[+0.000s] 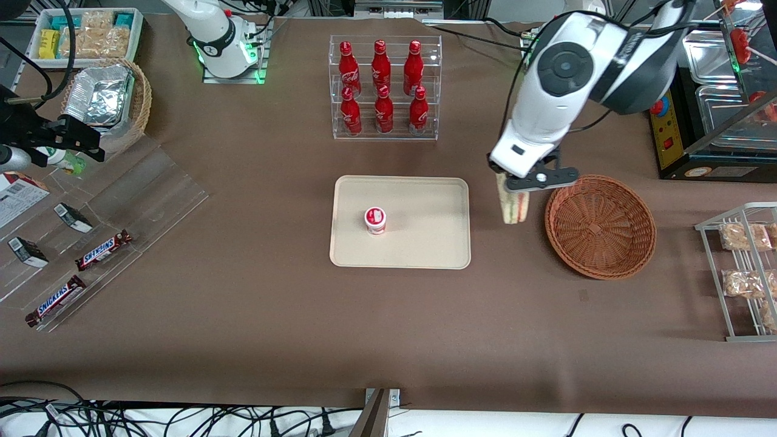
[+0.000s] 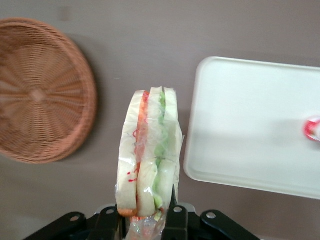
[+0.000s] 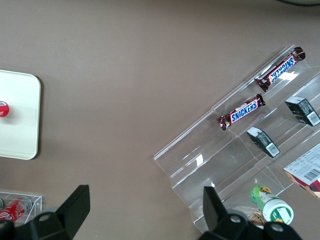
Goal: Place sandwich from basket to tray
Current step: 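Carry the sandwich over the cream tray beside the small bottle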
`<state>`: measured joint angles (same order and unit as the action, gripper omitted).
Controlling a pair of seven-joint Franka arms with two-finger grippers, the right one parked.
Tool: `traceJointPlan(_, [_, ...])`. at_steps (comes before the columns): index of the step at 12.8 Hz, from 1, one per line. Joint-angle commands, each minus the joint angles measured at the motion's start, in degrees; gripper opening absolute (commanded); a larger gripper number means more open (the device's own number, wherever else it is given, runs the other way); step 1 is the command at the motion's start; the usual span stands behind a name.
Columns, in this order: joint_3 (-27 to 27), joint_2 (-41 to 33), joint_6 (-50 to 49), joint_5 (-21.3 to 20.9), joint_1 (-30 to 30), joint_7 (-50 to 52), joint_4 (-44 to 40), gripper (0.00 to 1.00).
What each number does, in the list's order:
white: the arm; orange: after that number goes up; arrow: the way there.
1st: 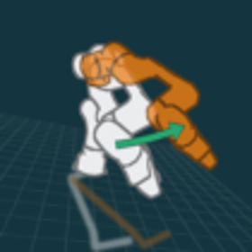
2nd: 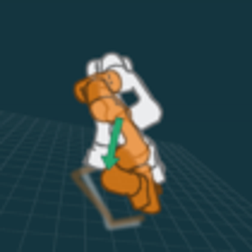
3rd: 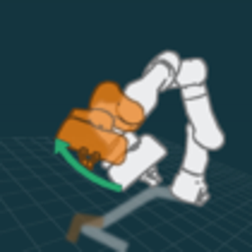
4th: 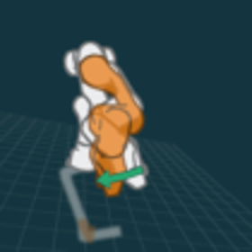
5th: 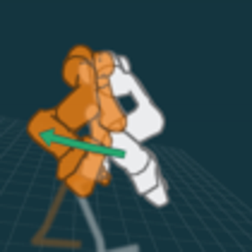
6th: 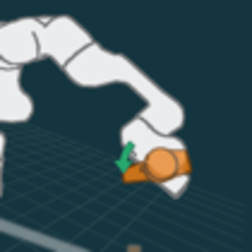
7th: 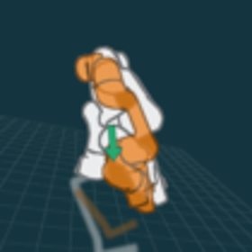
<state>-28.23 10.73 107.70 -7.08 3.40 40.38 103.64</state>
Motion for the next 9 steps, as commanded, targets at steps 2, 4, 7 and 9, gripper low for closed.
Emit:
traceJointPlan(2, [-0.9, 7.6, 6.7, 0.0, 5.0, 5.2, -3.0, 0.30])
traceJointPlan(4, [-0.9, 10.5, 11.6, -1.2, 7.4, 7.2, -3.0, 0.30])
traceJointPlan(7, [-0.8, 14.5, 18.0, -4.3, 9.1, 8.4, -2.5, 0.30])
traceJointPlan(9, [-0.9, 17.3, 20.4, -9.9, 9.1, 11.9, -2.1, 0.30])
